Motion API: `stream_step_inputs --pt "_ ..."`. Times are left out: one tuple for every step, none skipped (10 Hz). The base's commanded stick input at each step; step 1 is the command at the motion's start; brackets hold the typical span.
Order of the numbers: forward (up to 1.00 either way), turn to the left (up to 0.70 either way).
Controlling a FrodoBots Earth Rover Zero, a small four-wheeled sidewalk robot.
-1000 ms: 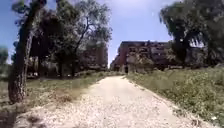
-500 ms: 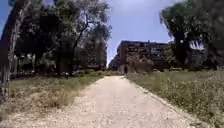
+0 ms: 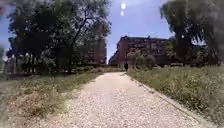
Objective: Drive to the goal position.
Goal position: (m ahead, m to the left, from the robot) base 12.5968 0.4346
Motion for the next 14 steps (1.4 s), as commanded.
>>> stream_step_inputs --pt "0.85 0.0" --pt "0.85 0.0" --pt "0.85 0.0" --pt "0.85 -0.09" --pt "0.85 -0.22" --pt "0.85 -0.34" --pt "0.85 -0.11" --pt "0.85 0.0" --pt "0.85 0.0" --pt "0.85 0.0" --pt "0.85 0.0" --pt "0.85 0.0" --pt "0.85 0.0" --pt "0.85 0.0"
